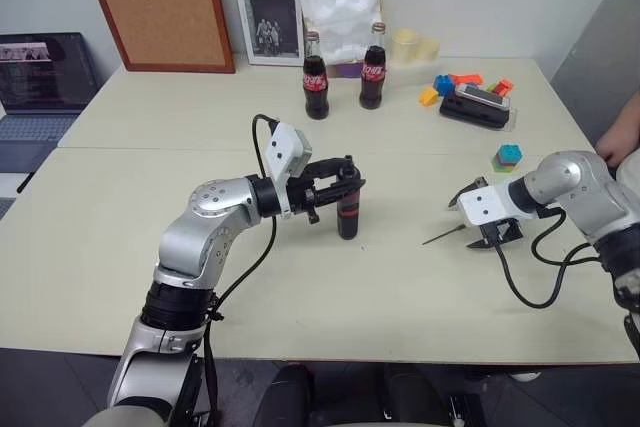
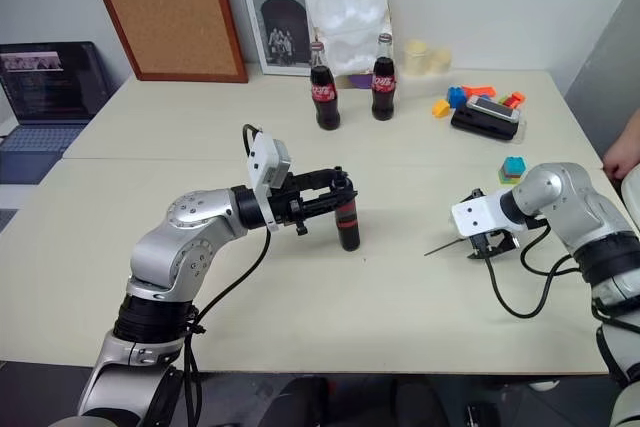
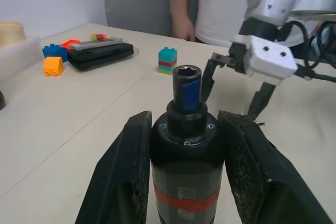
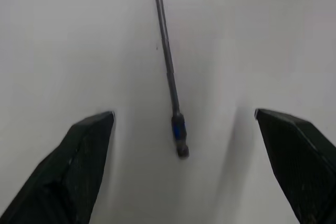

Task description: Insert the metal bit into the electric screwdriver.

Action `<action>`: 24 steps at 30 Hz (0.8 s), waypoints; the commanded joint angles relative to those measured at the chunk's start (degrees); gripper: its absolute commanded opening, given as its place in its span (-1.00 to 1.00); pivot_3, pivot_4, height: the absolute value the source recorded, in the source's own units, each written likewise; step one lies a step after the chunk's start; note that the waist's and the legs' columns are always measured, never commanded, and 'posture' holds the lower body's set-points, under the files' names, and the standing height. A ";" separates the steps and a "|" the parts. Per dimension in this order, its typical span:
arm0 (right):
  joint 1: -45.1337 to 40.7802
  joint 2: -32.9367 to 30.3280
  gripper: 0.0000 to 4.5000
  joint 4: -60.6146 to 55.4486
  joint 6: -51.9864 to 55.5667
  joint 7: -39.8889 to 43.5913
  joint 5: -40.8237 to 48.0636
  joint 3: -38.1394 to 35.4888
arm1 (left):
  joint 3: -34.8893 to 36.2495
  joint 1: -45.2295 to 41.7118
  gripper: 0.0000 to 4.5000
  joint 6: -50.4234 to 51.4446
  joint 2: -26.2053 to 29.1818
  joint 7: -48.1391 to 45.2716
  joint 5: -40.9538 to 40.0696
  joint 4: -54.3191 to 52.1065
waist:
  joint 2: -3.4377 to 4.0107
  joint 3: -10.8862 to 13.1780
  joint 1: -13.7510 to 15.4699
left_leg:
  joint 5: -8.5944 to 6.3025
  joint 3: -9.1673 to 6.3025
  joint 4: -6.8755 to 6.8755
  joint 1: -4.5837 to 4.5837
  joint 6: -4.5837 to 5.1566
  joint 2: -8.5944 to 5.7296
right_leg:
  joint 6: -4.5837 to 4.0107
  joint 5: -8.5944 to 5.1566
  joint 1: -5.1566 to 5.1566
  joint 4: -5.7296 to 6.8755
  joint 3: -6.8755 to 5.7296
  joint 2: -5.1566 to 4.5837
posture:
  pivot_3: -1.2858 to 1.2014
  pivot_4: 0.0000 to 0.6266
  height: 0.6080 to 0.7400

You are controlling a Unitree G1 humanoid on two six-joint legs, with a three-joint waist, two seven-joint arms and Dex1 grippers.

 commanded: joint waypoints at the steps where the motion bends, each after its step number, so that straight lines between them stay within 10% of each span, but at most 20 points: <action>1: -3.99 1.01 1.00 7.73 -7.03 1.77 -4.00 1.59 | -1.17 0.60 -0.26 1.28 0.11 -0.22 -0.84 -1.07 | 0.00 0.00 0.07 | 0.00 -0.03 0.00 0.00 0.00 0.00 | 0.00 0.00 0.01 0.01 -0.02 0.01 | 0.03 -0.52 1.00; 24: -7.36 7.29 1.00 5.53 0.11 8.16 -7.45 1.90 | -1.51 0.65 -0.26 1.88 -0.32 0.59 -1.07 -1.79 | 0.00 0.00 -0.01 | 0.00 -0.07 0.02 0.04 -0.01 -0.02 | -0.04 0.02 0.03 0.06 -0.02 0.06 | 0.03 -0.52 1.00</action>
